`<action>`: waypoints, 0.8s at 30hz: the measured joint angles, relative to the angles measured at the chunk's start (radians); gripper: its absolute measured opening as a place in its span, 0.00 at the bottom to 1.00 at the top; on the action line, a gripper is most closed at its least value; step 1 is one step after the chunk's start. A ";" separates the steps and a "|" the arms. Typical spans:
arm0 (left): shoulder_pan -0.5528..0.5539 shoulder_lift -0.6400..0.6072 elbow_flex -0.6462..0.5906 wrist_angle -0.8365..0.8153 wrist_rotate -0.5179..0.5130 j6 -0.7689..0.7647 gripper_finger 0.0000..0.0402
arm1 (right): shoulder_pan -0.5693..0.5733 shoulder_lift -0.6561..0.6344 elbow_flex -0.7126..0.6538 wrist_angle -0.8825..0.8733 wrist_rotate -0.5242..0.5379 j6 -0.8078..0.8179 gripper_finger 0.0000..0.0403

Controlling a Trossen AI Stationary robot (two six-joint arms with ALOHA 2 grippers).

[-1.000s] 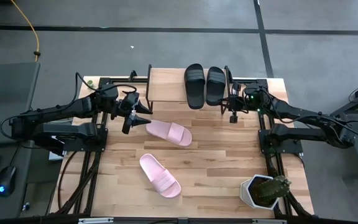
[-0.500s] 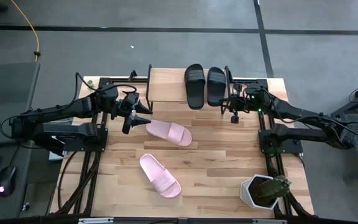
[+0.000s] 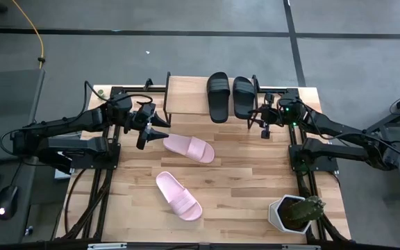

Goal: Pick and place slides into the shelf
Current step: Put the black slipper on the shelf

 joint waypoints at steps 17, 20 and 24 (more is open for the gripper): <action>0.000 0.000 0.000 0.001 -0.003 0.000 0.54 | 0.000 0.000 0.000 0.019 -0.033 0.085 0.45; 0.000 0.000 0.000 0.001 -0.003 0.000 0.54 | 0.000 0.000 0.000 0.015 -0.060 0.106 0.47; 0.000 0.000 0.000 0.001 -0.003 0.000 0.54 | 0.000 0.000 0.000 0.019 -0.085 0.150 0.53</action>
